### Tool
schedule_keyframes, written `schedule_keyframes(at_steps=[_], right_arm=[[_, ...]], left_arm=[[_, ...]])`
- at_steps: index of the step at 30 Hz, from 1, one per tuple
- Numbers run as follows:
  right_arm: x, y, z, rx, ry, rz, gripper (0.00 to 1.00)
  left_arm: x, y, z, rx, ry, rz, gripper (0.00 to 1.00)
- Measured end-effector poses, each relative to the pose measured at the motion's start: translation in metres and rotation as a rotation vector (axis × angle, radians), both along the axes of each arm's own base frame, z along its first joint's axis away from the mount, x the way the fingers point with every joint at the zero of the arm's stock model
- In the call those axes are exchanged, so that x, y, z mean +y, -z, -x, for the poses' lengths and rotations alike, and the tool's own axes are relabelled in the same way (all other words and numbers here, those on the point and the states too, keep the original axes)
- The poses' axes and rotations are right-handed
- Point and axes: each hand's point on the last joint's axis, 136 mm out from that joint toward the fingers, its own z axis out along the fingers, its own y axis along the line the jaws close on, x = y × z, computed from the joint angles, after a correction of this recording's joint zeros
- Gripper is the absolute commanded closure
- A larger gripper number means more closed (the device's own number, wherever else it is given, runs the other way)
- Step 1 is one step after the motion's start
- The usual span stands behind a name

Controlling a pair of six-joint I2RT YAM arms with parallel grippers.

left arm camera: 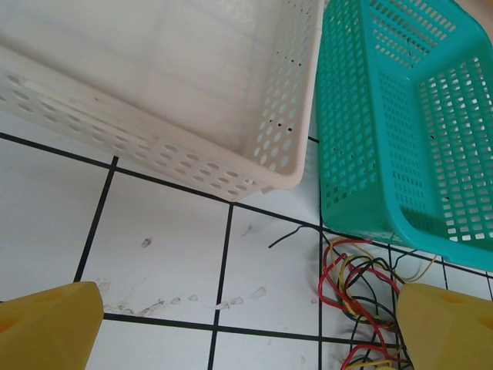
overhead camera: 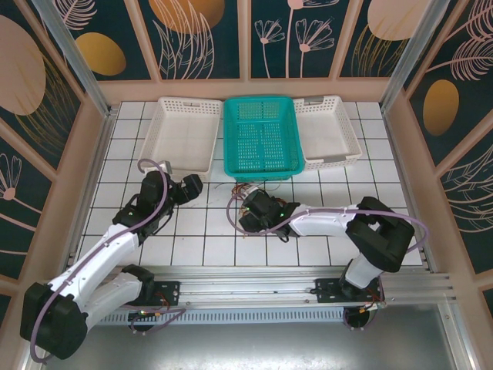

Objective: Untangle the cables

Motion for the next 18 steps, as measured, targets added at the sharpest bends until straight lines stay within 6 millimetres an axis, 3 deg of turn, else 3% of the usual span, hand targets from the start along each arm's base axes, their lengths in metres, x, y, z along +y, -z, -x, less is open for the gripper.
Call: schedule_keyframes(at_steps=[18], right_arm=[[0.003, 0.015, 0.002, 0.005, -0.052, 0.069, 0.24]], left_arm=[[-0.005, -0.007, -0.004, -0.007, 0.010, 0.002, 0.03]])
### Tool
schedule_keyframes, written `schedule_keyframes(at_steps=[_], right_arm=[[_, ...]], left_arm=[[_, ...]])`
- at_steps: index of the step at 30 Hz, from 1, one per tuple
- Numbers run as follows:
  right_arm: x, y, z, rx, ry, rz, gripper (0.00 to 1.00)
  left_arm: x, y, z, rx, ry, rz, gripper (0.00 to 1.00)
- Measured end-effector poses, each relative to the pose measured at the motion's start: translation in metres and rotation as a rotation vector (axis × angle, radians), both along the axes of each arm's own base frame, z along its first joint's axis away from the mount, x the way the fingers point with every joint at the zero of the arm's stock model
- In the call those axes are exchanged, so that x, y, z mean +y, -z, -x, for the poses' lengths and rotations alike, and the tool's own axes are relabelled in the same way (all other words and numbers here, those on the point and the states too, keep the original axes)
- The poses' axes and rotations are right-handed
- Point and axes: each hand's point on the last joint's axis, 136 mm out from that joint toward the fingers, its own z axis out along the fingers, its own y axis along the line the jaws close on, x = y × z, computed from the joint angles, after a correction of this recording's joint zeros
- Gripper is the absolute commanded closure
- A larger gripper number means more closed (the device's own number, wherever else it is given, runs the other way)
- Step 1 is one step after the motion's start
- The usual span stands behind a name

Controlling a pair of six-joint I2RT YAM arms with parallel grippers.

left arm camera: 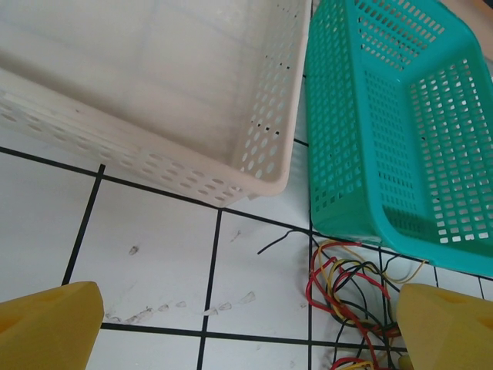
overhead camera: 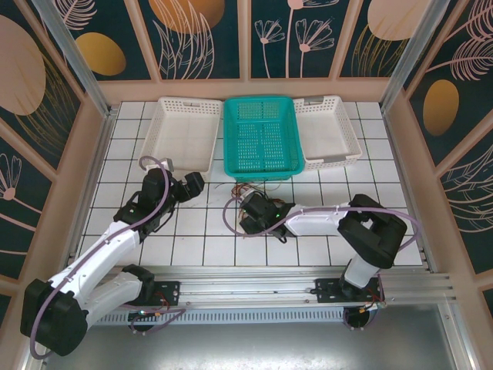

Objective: Untangle the cables

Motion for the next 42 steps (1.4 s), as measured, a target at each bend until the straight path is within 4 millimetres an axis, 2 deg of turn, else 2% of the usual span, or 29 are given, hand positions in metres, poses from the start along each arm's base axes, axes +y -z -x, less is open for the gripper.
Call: schedule_keyframes(at_steps=[10, 20, 29, 36, 42], right_arm=[[0.009, -0.001, -0.007, -0.030, -0.029, 0.037, 0.29], [0.025, -0.022, -0.017, -0.094, -0.070, 0.047, 0.32], [0.019, -0.017, -0.014, -0.061, -0.088, 0.071, 0.35], [0.009, -0.013, -0.028, -0.016, -0.053, 0.036, 0.45], [0.005, -0.007, -0.034, 0.028, -0.043, 0.012, 0.48]], left_arm=[[0.000, -0.001, 0.000, -0.005, -0.003, -0.004, 0.03], [-0.001, -0.001, 0.000, -0.007, -0.002, -0.009, 0.03], [-0.003, -0.001, 0.001, -0.005, 0.004, -0.010, 0.03], [-0.004, 0.000, 0.002, -0.002, 0.012, -0.014, 0.03], [-0.005, 0.000, 0.003, -0.002, 0.014, -0.017, 0.03]])
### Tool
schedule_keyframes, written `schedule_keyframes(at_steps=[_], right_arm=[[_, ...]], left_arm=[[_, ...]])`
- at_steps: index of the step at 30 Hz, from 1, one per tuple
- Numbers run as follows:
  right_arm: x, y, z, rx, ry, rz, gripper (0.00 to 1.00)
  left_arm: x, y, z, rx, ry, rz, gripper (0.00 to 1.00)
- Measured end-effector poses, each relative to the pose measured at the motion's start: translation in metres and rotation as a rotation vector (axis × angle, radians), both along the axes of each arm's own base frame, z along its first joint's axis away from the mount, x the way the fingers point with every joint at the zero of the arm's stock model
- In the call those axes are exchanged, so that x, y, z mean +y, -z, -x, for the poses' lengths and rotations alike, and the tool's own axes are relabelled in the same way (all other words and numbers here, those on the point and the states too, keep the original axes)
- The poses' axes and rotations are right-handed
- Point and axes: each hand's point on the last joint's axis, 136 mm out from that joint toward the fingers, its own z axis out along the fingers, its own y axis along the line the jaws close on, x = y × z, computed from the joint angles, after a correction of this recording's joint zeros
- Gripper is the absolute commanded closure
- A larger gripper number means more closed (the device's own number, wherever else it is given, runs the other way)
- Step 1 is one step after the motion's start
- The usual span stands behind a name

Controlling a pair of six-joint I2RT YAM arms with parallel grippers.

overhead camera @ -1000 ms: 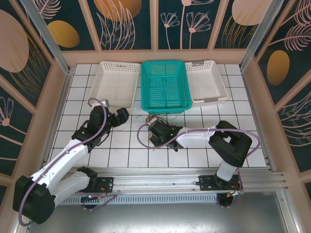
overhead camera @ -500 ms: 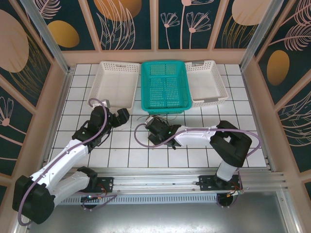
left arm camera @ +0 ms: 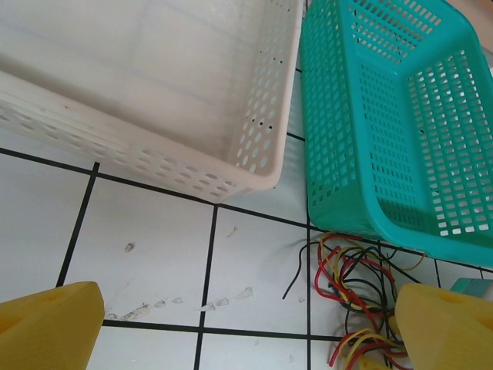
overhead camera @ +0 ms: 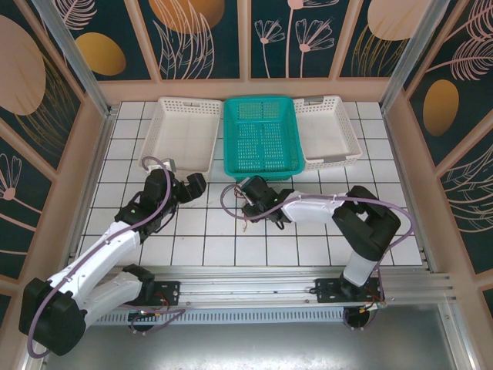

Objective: Untangle the cables

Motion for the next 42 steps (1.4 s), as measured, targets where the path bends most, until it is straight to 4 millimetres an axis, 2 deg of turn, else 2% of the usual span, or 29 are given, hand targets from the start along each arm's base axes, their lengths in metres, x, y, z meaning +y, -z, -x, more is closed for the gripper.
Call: schedule_keyframes(at_steps=[6, 9, 15, 17, 21, 26, 32, 42], right_arm=[[0.006, 0.009, 0.005, 0.041, -0.020, -0.007, 0.65], [0.011, 0.009, 0.007, 0.060, -0.035, -0.024, 0.68], [0.021, 0.004, 0.018, 0.111, -0.075, -0.078, 0.80], [0.027, -0.007, 0.024, 0.128, -0.101, -0.120, 0.83], [0.040, -0.041, 0.036, 0.145, -0.165, -0.238, 0.91], [0.049, -0.079, 0.046, 0.166, -0.236, -0.369, 1.00], [0.045, -0.108, 0.043, 0.192, -0.264, -0.507, 1.00], [0.033, -0.163, 0.042, 0.212, -0.312, -0.754, 1.00]], left_arm=[[0.002, 0.002, 0.000, 0.004, -0.006, -0.016, 0.03], [0.003, 0.003, 0.001, 0.006, -0.006, -0.022, 0.03], [0.003, 0.003, 0.001, 0.006, -0.005, -0.022, 0.03], [0.002, 0.003, 0.001, 0.008, 0.001, -0.017, 0.03], [-0.004, 0.002, 0.004, 0.015, 0.027, 0.010, 0.03], [-0.014, -0.008, 0.008, 0.004, 0.061, 0.076, 0.03], [-0.029, -0.024, 0.012, -0.024, 0.114, 0.193, 0.02], [-0.050, -0.033, 0.028, -0.050, 0.222, 0.349, 0.01]])
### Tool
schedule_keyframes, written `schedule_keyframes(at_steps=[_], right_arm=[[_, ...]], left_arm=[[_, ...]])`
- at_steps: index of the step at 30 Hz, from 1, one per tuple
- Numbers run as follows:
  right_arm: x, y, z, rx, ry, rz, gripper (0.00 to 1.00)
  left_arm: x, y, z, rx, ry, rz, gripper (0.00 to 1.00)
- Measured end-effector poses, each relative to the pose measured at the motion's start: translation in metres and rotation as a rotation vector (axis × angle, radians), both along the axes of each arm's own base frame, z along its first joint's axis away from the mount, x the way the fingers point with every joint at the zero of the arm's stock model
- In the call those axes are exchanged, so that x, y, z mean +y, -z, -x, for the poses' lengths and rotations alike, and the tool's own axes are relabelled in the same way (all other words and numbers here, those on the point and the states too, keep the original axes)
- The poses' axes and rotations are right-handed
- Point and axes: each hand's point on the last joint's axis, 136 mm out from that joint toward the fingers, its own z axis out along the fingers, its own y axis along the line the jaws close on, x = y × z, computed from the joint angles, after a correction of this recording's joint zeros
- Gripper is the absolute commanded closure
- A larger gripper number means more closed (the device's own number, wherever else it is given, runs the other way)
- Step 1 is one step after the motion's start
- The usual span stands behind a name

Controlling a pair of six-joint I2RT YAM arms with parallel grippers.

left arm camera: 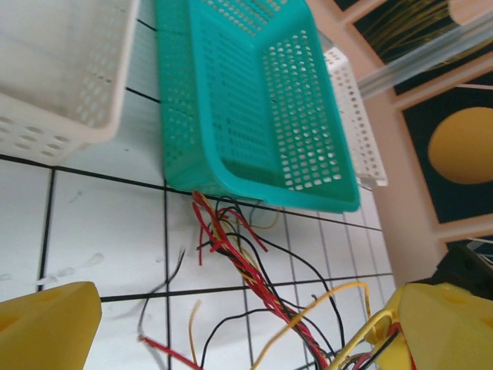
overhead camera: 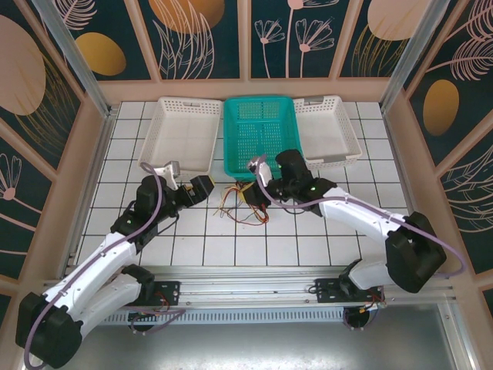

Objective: Untangle the cables

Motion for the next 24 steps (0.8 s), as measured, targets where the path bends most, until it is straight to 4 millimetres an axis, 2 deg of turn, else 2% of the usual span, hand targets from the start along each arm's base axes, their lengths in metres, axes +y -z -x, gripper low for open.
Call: schedule_keyframes(at_steps=[10, 24], right_arm=[[-0.015, -0.072, 0.004, -0.004, -0.032, -0.240, 1.00], [-0.018, -0.113, 0.004, 0.073, -0.026, -0.386, 1.00]], left_arm=[[-0.011, -0.004, 0.016, -0.055, 0.083, 0.111, 0.01], [-0.024, -0.007, 0.030, -0.095, 0.175, 0.230, 0.02]])
